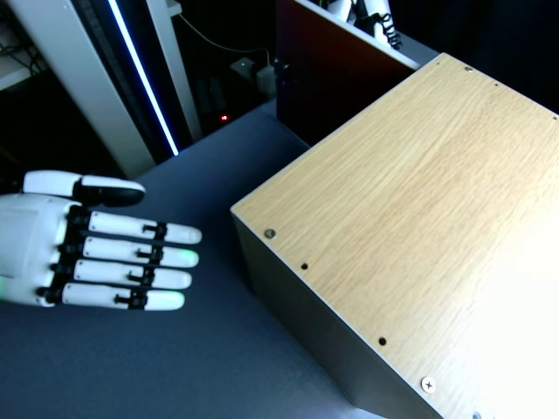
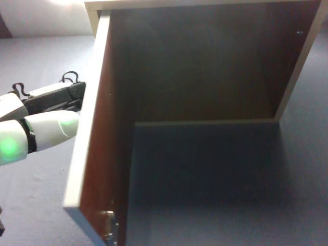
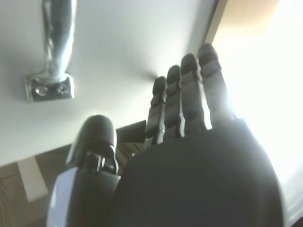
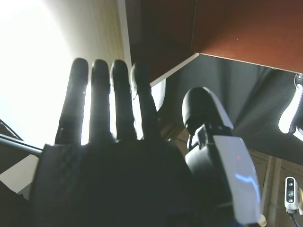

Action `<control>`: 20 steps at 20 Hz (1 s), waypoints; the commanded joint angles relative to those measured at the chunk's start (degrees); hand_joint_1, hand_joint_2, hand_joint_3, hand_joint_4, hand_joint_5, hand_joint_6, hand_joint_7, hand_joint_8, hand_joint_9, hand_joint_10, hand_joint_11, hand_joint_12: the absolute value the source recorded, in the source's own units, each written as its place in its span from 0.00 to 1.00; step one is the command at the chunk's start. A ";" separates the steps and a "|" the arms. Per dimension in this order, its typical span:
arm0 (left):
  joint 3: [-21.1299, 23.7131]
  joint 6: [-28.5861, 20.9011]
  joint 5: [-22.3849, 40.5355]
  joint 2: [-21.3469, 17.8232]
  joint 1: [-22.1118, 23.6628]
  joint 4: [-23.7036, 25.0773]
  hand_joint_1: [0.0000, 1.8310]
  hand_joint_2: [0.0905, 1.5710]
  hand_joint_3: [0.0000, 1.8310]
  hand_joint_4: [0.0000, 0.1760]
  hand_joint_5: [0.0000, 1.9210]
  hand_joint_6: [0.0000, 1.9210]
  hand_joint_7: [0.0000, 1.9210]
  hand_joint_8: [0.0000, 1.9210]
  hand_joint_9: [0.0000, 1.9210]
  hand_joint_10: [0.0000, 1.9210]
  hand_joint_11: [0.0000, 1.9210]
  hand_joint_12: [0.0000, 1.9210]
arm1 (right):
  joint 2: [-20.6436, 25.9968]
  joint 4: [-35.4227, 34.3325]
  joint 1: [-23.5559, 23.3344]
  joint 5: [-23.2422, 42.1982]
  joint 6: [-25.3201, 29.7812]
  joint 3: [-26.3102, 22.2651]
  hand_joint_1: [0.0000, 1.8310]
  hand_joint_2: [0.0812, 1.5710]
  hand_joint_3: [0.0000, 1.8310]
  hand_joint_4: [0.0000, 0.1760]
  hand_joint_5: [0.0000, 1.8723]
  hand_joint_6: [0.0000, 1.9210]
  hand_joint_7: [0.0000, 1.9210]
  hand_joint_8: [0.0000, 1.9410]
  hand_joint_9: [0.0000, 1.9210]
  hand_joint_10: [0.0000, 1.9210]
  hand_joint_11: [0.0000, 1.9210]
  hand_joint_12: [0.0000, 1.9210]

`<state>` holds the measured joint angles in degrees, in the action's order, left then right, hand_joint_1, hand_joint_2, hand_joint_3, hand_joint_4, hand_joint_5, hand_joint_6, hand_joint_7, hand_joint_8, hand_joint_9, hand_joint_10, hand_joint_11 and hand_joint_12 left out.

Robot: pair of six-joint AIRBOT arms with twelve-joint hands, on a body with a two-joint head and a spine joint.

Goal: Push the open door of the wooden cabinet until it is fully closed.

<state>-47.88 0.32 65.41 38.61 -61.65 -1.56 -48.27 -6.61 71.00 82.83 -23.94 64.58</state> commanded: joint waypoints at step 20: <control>-3.89 -0.32 1.57 6.17 9.50 8.23 0.00 0.97 0.01 0.00 0.07 0.00 0.10 0.00 0.09 0.00 0.09 0.00 | -0.31 -1.67 -0.61 6.99 0.58 0.52 0.09 0.91 0.00 0.00 0.17 0.00 0.16 0.00 0.15 0.00 0.09 0.13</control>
<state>-51.75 0.30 60.66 44.88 -52.58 7.57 -48.49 -6.59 70.87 82.81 -23.88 64.69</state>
